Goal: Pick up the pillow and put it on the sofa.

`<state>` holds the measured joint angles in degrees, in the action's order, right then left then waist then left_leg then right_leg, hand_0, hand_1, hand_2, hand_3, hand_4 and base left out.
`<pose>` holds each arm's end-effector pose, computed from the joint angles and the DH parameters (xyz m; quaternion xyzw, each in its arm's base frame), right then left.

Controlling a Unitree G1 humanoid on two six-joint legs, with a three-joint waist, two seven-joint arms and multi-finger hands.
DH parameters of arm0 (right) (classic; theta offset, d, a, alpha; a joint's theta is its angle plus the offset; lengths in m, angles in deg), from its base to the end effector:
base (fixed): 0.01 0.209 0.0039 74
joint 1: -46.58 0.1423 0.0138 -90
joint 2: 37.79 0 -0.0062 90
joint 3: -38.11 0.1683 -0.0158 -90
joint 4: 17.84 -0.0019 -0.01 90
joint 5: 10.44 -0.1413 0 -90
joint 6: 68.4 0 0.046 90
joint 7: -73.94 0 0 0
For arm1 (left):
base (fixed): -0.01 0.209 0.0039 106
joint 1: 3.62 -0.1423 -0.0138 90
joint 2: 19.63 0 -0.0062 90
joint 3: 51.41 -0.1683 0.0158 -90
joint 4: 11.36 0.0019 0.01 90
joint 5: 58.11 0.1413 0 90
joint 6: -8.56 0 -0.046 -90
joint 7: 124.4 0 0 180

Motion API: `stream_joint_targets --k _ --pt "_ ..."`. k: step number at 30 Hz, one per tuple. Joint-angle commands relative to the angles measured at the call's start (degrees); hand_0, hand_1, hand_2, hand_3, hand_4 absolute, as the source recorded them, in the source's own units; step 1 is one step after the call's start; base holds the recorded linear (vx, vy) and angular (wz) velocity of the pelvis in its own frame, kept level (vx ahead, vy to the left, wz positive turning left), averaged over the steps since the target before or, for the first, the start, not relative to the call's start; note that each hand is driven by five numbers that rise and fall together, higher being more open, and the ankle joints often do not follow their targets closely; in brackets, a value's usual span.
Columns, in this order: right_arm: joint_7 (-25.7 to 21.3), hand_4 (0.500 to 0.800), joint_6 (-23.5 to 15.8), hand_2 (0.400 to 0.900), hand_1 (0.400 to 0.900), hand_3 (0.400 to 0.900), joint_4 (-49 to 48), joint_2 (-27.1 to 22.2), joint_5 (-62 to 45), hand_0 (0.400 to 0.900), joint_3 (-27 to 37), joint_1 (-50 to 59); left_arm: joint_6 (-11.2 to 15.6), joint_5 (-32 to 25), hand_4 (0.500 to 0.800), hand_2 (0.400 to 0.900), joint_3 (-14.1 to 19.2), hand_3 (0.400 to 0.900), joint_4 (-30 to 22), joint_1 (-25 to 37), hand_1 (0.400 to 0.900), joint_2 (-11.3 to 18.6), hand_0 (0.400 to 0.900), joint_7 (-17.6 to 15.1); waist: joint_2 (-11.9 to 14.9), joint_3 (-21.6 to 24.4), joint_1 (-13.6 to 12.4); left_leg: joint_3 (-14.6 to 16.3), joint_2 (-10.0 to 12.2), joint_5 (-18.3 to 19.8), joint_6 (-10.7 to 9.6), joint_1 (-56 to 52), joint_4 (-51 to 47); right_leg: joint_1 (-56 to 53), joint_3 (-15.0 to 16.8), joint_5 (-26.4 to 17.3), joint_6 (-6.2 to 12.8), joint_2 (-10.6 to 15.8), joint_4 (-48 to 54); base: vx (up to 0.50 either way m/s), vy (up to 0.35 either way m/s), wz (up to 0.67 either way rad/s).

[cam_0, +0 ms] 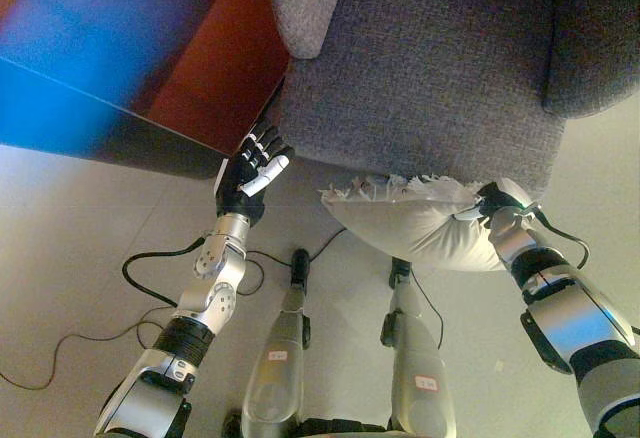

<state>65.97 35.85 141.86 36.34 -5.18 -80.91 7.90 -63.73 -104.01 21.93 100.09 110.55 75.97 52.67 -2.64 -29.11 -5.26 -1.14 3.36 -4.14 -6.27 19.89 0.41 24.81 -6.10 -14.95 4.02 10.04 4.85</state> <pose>0.3158 -0.2595 0.0959 -0.4650 0.2621 -0.1259 0.8362 0.2747 0.1670 0.0955 -0.1749 -0.1021 -0.0563 0.9777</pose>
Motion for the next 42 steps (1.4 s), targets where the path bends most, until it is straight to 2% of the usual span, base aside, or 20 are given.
stream_joint_targets --k 1,9,17,22,27,31,38,42 --pt "-2.50 0.500 -1.29 0.400 0.400 0.400 0.18 -4.56 0.24 0.400 -2.88 6.98 6.43 -0.06 0.800 0.900 0.31 0.900 -8.24 3.03 0.900 2.63 0.900 -0.34 -0.35 -0.69 -0.69 -2.56 -3.11 2.57 1.81 2.52 5.24 -1.16 1.94 2.57 6.85 4.30 -4.09 0.00 0.000 0.00" --pt "-3.85 0.500 -2.55 0.400 0.400 0.400 -3.15 -4.29 0.73 0.400 -1.67 4.15 5.08 0.45 0.800 0.900 1.50 0.900 -6.20 1.98 0.900 1.93 0.900 -0.94 0.48 -0.69 -0.47 -1.95 -2.78 2.81 1.72 -1.97 4.17 -5.20 1.65 3.44 6.86 4.23 -4.28 0.01 0.007 -0.02" --pt "-4.02 0.500 -2.53 0.400 0.400 0.400 -9.70 -5.13 0.59 0.400 0.10 -0.59 2.04 2.07 0.800 0.900 2.67 0.900 -2.37 0.56 0.900 0.96 0.900 -2.88 2.04 -0.67 -0.03 -1.45 -1.82 3.06 1.21 -10.87 2.14 -13.97 1.43 4.46 7.05 4.23 -3.45 0.07 0.005 -0.03" --pt "-3.53 0.500 -0.78 0.400 0.400 0.400 -16.78 -5.97 1.43 0.400 0.96 -5.89 0.51 3.47 0.800 0.900 3.43 0.900 -0.72 -2.32 0.900 0.18 0.900 -2.71 3.46 2.56 0.42 -1.33 -1.16 3.52 1.02 -14.65 1.24 -17.79 1.58 5.09 7.13 4.08 -2.97 0.15 -0.018 0.02" --pt "-1.60 0.500 1.97 0.400 0.400 0.400 -25.64 -7.45 3.71 0.400 2.77 -12.27 -1.37 4.95 0.800 0.900 4.82 0.900 -0.63 -6.34 0.900 -0.17 0.900 -1.95 4.92 6.48 0.95 -1.28 -0.56 4.00 0.99 -18.46 0.30 -21.57 1.91 5.60 7.41 3.82 -2.51 0.17 -0.025 0.04" --pt "0.78 0.500 2.69 0.400 0.400 0.400 -29.98 -8.64 5.92 0.400 4.42 -16.32 -2.82 5.64 0.800 0.900 5.89 0.900 -0.76 -9.54 0.900 -0.47 0.900 -1.05 5.74 9.71 1.06 -1.42 -0.06 4.33 0.97 -21.12 -0.40 -24.48 1.92 5.92 7.59 3.62 -1.91 0.18 -0.020 0.03" --pt "4.87 0.500 4.02 0.400 0.400 0.400 -35.28 -11.18 8.79 0.400 6.94 -18.81 -5.36 6.90 0.800 0.900 7.50 0.900 1.37 -13.64 0.900 -1.25 0.900 -0.23 6.83 15.51 0.94 -1.33 0.86 4.33 0.68 -24.64 -2.25 -28.00 1.25 6.26 7.95 3.27 -0.86 0.13 0.003 0.00" --pt "8.09 0.500 3.94 0.400 0.400 0.400 -37.04 -13.54 10.38 0.400 7.75 -17.43 -5.41 7.02 0.800 0.900 7.91 0.900 4.29 -14.62 0.900 -1.50 0.900 0.42 7.35 18.47 1.01 -0.95 1.31 4.17 0.56 -25.86 -2.77 -29.28 0.88 6.56 8.01 3.20 -0.81 0.06 0.022 -0.02"
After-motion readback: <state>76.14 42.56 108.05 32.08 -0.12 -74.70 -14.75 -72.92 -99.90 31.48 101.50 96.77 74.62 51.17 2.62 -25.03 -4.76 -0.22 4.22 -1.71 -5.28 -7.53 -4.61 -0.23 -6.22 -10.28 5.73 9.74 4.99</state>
